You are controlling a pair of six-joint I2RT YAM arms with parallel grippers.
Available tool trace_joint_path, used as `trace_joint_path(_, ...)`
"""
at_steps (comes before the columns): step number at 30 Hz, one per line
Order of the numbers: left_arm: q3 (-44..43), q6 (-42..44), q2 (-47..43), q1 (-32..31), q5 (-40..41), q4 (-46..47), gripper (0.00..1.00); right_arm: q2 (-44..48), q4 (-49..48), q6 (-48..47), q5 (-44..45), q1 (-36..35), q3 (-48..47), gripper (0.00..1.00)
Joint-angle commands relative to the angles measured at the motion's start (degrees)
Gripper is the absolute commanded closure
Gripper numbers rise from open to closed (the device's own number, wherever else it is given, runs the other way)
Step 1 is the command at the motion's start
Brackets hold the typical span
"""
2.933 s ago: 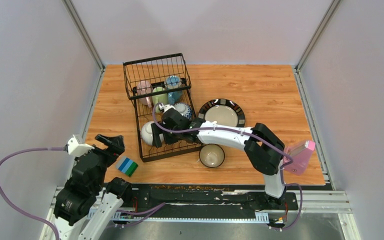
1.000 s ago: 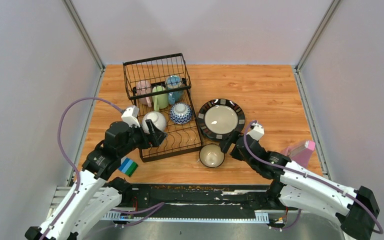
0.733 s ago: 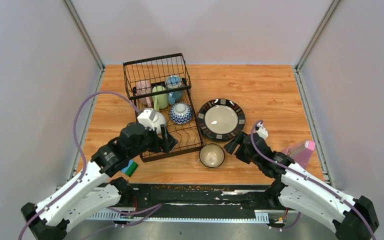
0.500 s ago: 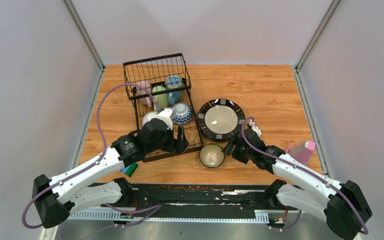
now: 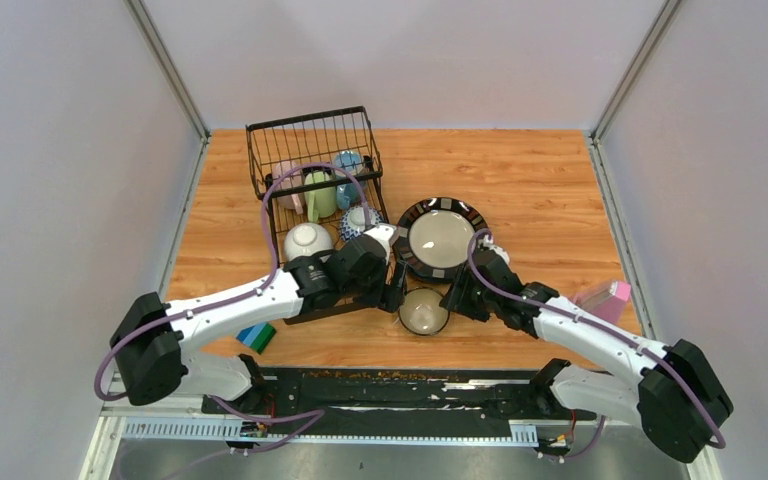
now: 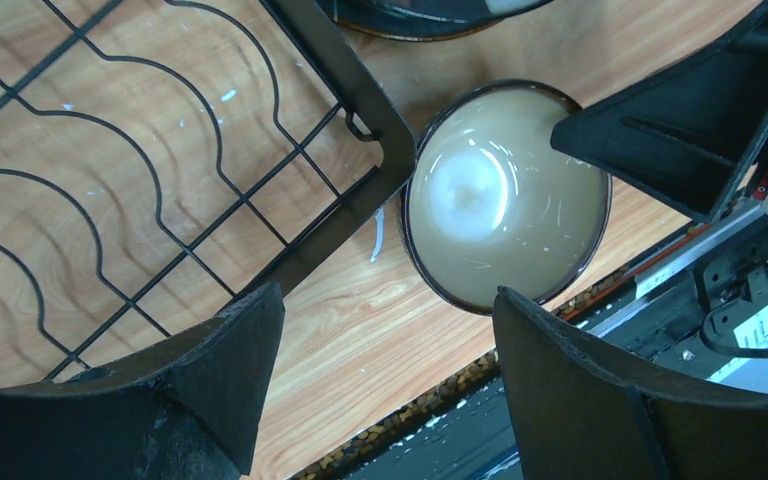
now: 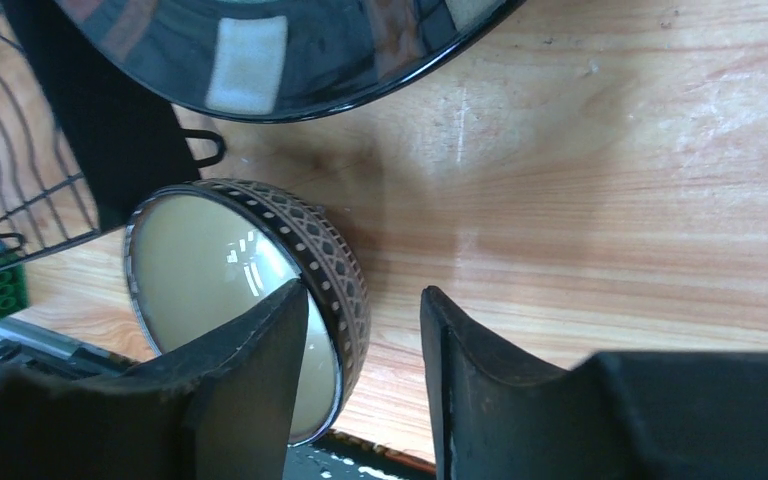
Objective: Load the mixed dishes into the dish rack
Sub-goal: Pick up the bowl from the center of the board.
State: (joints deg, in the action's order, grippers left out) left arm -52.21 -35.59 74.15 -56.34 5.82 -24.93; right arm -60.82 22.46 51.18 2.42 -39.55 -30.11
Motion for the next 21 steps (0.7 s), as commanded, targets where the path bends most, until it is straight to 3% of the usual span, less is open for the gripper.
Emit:
trace_joint_path(1, -3.08, 0.95, 2.27, -0.74, -2.01, 1.49, 0.17, -3.21, -2.31, -5.1, -0.59, 0.29, -1.6, 0.59)
trace_joint_path(4, -3.4, 1.15, 3.82, -0.91, -2.67, 1.43, 0.17, -4.59, -2.33, -6.16, -1.41, 0.26, -2.41, 0.74)
trace_joint_path(10, -3.28, 0.8, 4.87, -1.03, -3.29, 1.63, 0.17, -4.07, -2.58, -8.19, -3.4, 0.23, -3.03, 0.77)
trace_joint_path(16, -2.22, -0.09, 5.05, -1.06, -5.28, 4.03, 0.17, -1.22, -2.61, -9.79, -3.65, 0.18, -1.88, 0.99)
trace_joint_path(21, -2.02, -0.64, 5.95, -1.06, -7.66, 6.0, 0.17, 2.65, -2.66, -9.03, -4.47, 0.18, -0.24, 1.0)
